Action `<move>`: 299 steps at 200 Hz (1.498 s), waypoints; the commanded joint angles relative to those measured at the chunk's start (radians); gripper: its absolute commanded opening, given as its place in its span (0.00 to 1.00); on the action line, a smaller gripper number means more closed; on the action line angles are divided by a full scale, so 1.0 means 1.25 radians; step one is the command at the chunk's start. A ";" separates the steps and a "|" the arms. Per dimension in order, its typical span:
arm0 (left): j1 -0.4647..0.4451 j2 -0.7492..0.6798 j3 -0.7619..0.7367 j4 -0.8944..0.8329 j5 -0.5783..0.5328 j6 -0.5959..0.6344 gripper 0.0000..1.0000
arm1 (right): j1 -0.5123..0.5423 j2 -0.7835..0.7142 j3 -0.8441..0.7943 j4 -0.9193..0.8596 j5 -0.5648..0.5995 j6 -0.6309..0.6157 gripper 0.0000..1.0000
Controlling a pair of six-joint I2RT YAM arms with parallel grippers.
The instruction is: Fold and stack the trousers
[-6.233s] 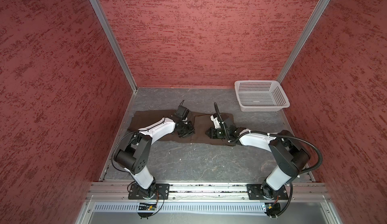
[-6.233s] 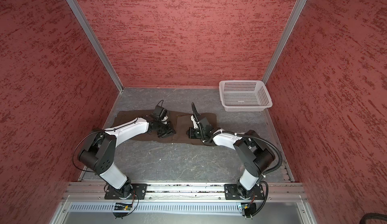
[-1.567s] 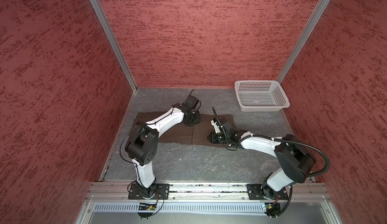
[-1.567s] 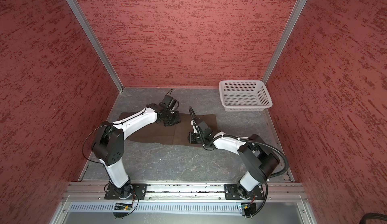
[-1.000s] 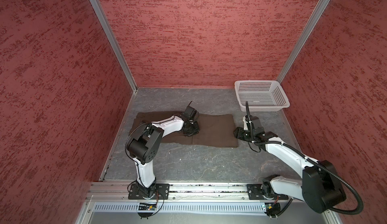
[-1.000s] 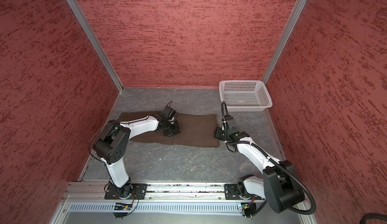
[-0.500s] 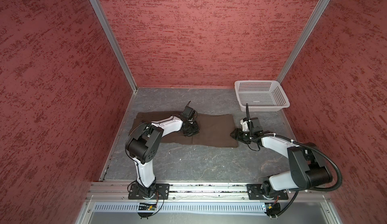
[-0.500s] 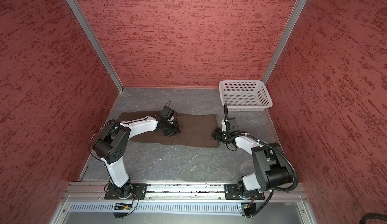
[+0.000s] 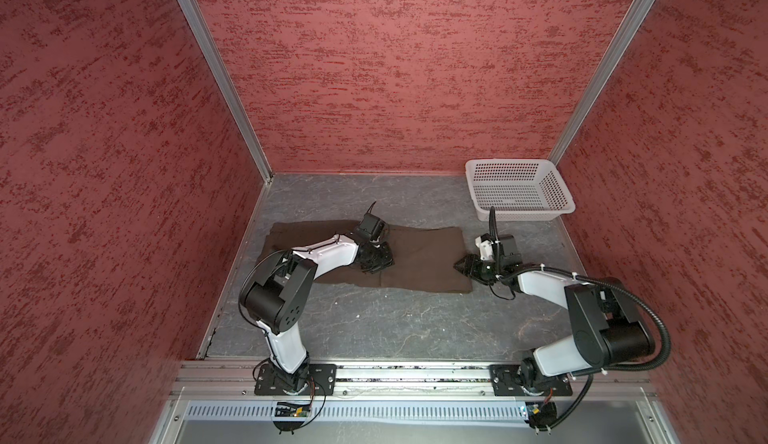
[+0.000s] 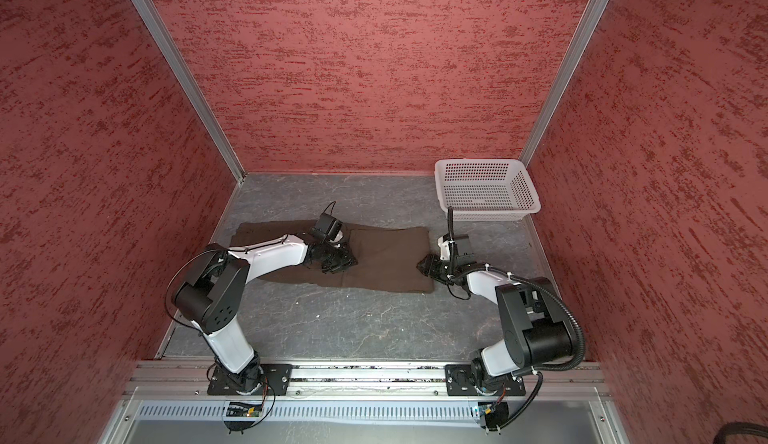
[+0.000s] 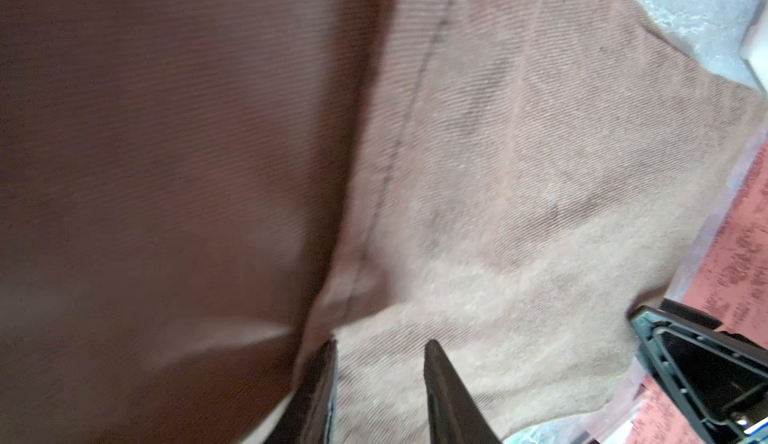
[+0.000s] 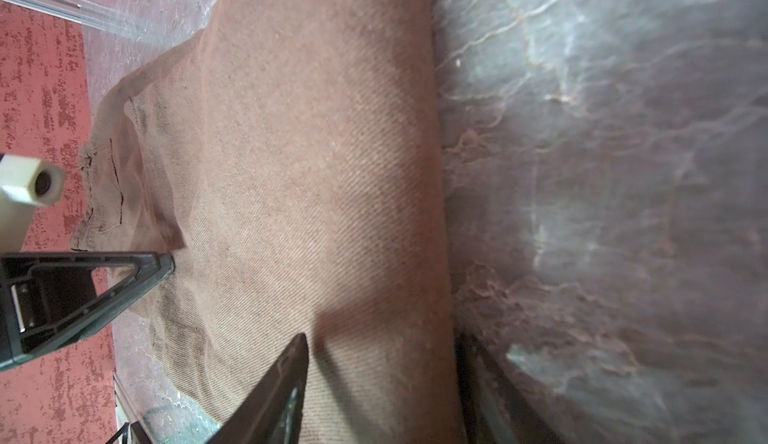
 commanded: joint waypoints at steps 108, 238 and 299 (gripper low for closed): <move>0.096 -0.109 -0.048 -0.065 0.011 0.013 0.39 | -0.042 -0.064 -0.007 -0.004 -0.012 0.064 0.00; 0.436 -0.292 -0.236 -0.056 0.006 0.074 0.40 | -0.169 -0.283 0.373 -0.519 0.305 -0.024 0.00; 0.358 -0.179 -0.210 0.023 0.013 0.047 0.34 | 0.082 -0.133 0.516 -0.467 0.342 0.042 0.00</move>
